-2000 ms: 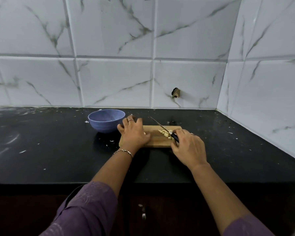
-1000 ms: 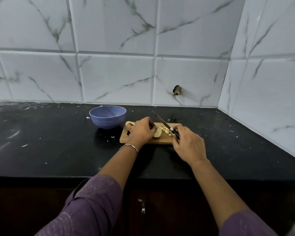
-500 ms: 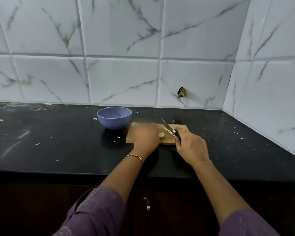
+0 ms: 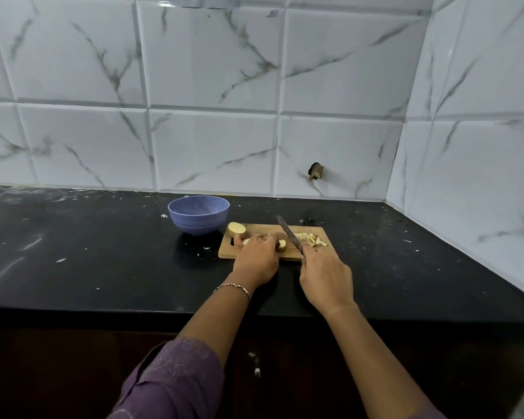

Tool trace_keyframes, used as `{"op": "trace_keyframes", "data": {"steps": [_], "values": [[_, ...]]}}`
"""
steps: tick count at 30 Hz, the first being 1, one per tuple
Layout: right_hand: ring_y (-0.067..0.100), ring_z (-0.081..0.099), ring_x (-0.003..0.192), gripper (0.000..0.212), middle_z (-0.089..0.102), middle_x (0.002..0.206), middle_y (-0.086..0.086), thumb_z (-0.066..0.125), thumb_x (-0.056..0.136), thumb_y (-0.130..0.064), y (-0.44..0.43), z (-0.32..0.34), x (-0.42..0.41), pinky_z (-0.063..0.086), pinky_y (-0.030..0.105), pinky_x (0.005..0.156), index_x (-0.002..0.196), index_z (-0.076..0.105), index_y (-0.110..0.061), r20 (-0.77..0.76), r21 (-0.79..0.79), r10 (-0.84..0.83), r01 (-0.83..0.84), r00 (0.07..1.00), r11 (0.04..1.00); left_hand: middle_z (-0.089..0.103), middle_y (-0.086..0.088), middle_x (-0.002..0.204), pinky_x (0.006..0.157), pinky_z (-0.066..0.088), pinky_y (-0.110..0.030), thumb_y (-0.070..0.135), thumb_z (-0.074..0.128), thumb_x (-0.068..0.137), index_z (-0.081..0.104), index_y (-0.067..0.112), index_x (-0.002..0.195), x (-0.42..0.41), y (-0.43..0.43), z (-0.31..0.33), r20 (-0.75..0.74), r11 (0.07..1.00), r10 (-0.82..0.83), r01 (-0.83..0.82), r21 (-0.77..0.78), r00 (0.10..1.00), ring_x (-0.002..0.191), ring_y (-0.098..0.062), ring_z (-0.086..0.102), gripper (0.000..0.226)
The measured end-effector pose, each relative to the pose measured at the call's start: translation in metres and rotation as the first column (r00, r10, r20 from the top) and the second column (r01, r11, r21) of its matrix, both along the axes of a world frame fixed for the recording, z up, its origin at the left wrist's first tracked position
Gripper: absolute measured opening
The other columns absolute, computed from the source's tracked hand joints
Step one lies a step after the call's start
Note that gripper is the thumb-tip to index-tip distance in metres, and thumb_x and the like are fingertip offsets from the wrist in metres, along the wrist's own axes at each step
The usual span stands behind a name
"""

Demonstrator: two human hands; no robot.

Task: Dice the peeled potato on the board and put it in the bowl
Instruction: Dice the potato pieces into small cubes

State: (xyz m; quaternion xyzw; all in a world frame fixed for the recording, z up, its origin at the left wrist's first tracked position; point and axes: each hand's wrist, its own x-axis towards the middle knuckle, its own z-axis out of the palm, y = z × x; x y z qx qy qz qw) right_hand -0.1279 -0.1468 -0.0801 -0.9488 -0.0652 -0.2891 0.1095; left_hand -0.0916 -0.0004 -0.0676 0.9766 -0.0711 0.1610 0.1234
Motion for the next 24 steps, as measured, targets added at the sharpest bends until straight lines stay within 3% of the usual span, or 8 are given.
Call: {"op": "trace_keyframes", "data": {"steps": [6, 13, 19, 24], "values": [[0.015, 0.062, 0.088, 0.044, 0.064, 0.100, -0.004, 0.044, 0.103, -0.024, 0.001, 0.000, 0.006, 0.055, 0.033, 0.069, 0.146, 0.044, -0.027, -0.007, 0.010, -0.001, 0.001, 1.000, 1.000, 0.064, 0.004, 0.123, 0.108, 0.014, -0.052, 0.031, 0.043, 0.099, 0.058, 0.025, 0.117, 0.015, 0.005, 0.010, -0.057, 1.000, 0.011, -0.010, 0.015, 0.998, 0.124, -0.018, 0.049, 0.025], [0.014, 0.060, 0.087, 0.045, 0.062, 0.099, -0.005, 0.043, 0.103, -0.028, 0.002, 0.002, 0.005, 0.052, 0.030, 0.068, 0.147, 0.042, -0.034, 0.016, 0.010, 0.017, -0.017, 1.000, 1.000, 0.069, 0.004, 0.105, 0.098, 0.019, -0.047, 0.045, 0.051, 0.094, 0.067, 0.026, 0.103, 0.025, 0.001, 0.009, -0.004, 0.995, 0.087, -0.087, -0.039, 0.996, 0.114, -0.019, 0.054, 0.026], [0.013, 0.060, 0.086, 0.043, 0.060, 0.096, -0.007, 0.044, 0.102, -0.031, 0.002, 0.003, 0.001, 0.051, 0.029, 0.068, 0.145, 0.045, -0.036, 0.015, 0.011, 0.011, -0.011, 1.000, 1.000, 0.068, 0.004, 0.107, 0.103, 0.023, -0.051, 0.049, 0.053, 0.094, 0.069, 0.027, 0.101, 0.025, -0.004, 0.001, 0.079, 0.989, 0.143, -0.141, -0.037, 0.987, 0.114, -0.019, 0.053, 0.028], [0.012, 0.060, 0.085, 0.041, 0.062, 0.097, -0.007, 0.045, 0.102, -0.032, 0.003, 0.005, 0.000, 0.054, 0.029, 0.069, 0.143, 0.048, -0.035, 0.006, 0.018, 0.023, -0.023, 1.000, 1.000, 0.067, -0.001, 0.111, 0.108, 0.018, -0.057, 0.039, 0.043, 0.100, 0.069, 0.023, 0.108, 0.017, -0.004, -0.001, 0.096, 0.989, 0.124, -0.131, 0.073, 0.988, 0.119, -0.023, 0.050, 0.031]]}}
